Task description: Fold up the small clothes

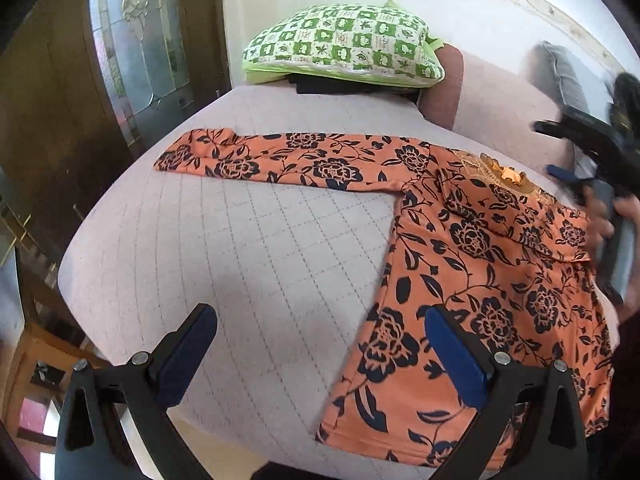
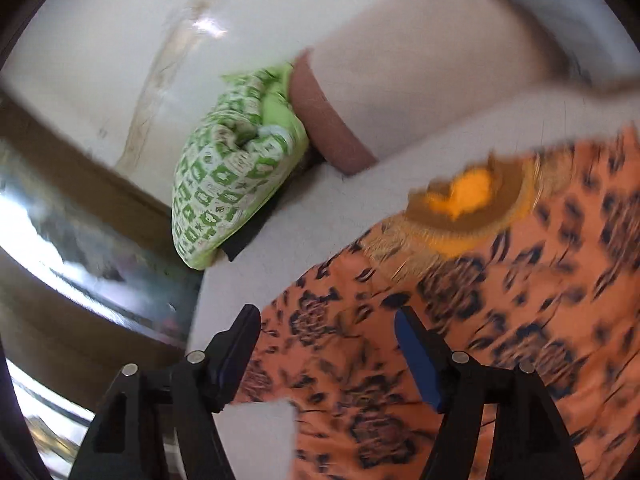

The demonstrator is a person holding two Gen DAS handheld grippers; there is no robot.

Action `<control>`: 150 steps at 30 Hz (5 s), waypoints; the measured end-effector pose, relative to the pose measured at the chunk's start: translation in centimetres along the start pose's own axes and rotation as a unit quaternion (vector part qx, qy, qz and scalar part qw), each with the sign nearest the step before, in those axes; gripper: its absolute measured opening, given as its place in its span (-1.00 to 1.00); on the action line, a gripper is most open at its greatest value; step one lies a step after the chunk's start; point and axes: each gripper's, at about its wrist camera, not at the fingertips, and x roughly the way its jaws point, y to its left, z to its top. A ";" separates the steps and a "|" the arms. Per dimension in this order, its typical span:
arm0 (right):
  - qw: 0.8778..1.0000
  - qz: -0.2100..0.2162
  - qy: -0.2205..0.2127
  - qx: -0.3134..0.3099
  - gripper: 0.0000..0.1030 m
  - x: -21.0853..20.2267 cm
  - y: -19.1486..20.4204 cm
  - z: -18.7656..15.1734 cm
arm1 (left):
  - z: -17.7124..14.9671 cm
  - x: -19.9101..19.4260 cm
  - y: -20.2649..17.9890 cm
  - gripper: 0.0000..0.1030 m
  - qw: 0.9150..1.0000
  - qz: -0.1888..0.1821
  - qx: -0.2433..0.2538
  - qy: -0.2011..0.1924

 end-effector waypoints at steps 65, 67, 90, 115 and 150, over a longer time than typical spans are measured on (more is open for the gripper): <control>0.962 0.046 0.181 -0.200 0.09 10.1 5.1 -11.2 | 17.2 25.1 22.1 -0.77 0.921 -0.054 -0.378 0.081; 0.966 0.038 0.168 -0.194 0.10 10.7 4.6 -11.3 | 17.3 25.1 21.9 -0.85 0.922 -0.045 -0.377 0.080; 0.996 -0.006 0.019 -0.086 0.05 -9.4 -12.4 -0.7 | 21.2 5.5 -11.3 -0.88 0.986 -0.160 0.010 -0.038; 0.997 0.016 -0.008 0.071 0.27 -13.3 -23.5 4.7 | 13.2 11.4 -23.6 0.05 0.990 -0.051 0.123 0.049; 0.995 -0.078 -0.026 0.055 -0.73 -7.4 -26.7 10.5 | 12.6 22.0 -19.3 0.10 0.987 0.052 0.125 0.088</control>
